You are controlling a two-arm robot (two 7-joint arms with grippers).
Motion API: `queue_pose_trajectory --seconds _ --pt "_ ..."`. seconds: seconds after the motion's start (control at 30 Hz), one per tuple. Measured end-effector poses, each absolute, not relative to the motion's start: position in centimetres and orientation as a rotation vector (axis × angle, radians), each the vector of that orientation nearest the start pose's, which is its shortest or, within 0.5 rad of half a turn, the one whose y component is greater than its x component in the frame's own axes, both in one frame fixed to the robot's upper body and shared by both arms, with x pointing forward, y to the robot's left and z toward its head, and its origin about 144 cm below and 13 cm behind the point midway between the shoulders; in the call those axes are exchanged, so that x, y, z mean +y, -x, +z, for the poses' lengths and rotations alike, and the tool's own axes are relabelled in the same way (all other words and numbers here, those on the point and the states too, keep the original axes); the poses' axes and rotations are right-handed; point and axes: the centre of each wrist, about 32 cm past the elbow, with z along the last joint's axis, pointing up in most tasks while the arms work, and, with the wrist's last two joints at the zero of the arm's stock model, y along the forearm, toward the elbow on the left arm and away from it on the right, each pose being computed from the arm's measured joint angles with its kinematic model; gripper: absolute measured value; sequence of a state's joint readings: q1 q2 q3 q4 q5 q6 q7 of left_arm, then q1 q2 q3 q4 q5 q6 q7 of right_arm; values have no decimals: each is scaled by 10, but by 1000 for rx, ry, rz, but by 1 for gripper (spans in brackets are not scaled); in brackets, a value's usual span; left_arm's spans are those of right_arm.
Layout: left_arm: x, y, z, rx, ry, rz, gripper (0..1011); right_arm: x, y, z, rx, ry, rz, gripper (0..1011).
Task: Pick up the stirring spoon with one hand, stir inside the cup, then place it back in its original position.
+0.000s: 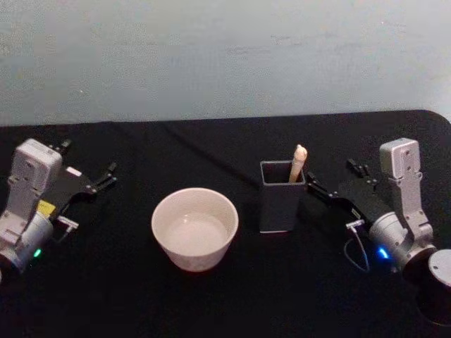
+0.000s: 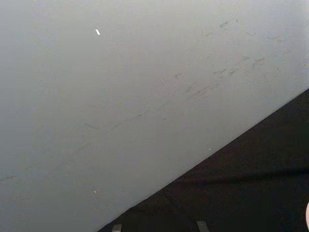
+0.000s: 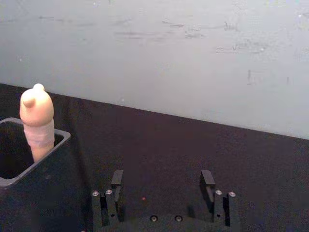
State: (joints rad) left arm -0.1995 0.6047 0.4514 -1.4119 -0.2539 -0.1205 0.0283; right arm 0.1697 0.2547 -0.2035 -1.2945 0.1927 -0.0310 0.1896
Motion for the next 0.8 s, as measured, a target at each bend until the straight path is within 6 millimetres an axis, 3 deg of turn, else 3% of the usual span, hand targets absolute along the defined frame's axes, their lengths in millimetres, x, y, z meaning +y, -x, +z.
queue_pose_trajectory --seconds 0.8 --pt "310 -489 1140 -285 -304 1248 1001 -263 -499 1110 28 156 -1249 1002"
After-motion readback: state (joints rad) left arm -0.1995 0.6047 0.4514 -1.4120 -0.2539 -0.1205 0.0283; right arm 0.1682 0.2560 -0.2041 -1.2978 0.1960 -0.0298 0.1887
